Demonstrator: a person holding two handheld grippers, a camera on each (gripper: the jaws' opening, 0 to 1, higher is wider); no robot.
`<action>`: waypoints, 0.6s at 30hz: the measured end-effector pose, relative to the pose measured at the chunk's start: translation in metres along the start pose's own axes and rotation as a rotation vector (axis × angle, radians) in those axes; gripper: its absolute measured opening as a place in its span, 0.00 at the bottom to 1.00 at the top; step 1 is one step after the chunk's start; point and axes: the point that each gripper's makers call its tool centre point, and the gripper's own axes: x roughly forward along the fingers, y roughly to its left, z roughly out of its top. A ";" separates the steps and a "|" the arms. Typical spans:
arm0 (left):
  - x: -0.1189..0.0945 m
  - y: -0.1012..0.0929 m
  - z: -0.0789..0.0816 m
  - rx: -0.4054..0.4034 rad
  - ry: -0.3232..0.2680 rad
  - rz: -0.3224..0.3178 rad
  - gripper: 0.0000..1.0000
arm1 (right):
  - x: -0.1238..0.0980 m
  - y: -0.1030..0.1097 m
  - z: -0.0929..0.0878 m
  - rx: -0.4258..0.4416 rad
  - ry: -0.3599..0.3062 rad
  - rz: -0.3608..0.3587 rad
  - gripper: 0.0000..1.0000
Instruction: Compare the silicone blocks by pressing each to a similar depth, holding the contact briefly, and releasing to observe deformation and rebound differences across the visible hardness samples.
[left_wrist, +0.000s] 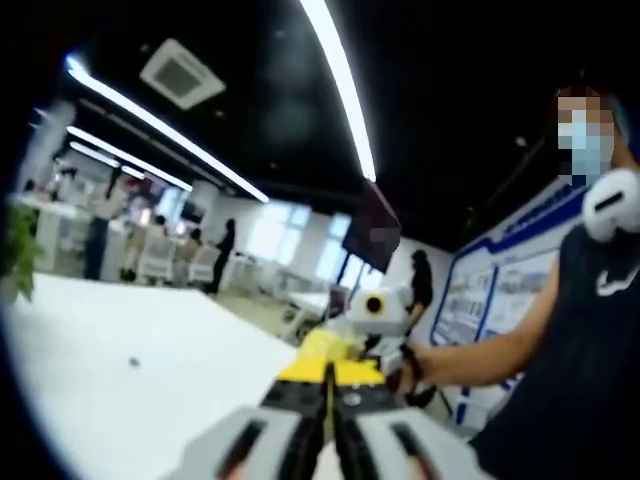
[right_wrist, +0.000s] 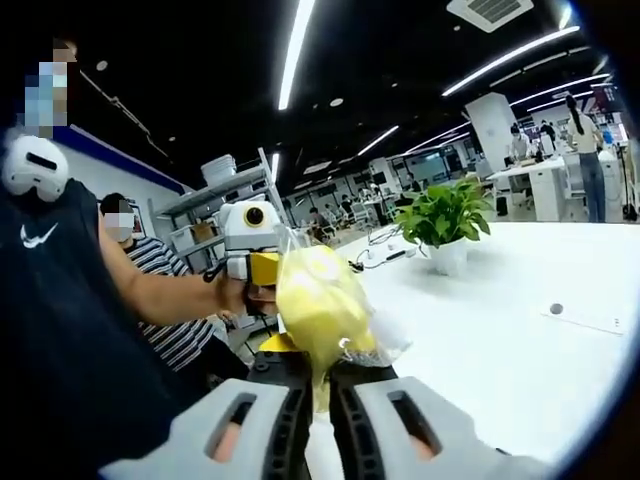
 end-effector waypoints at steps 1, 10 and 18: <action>0.000 0.000 0.000 0.007 0.000 0.002 0.00 | 0.000 0.000 0.000 0.004 0.002 0.001 0.00; 0.000 0.002 0.003 0.033 -0.013 0.026 0.00 | 0.001 -0.001 0.002 0.007 0.000 -0.004 0.00; -0.003 0.005 -0.001 0.027 0.012 0.037 0.00 | 0.003 -0.001 -0.002 0.001 0.021 0.007 0.02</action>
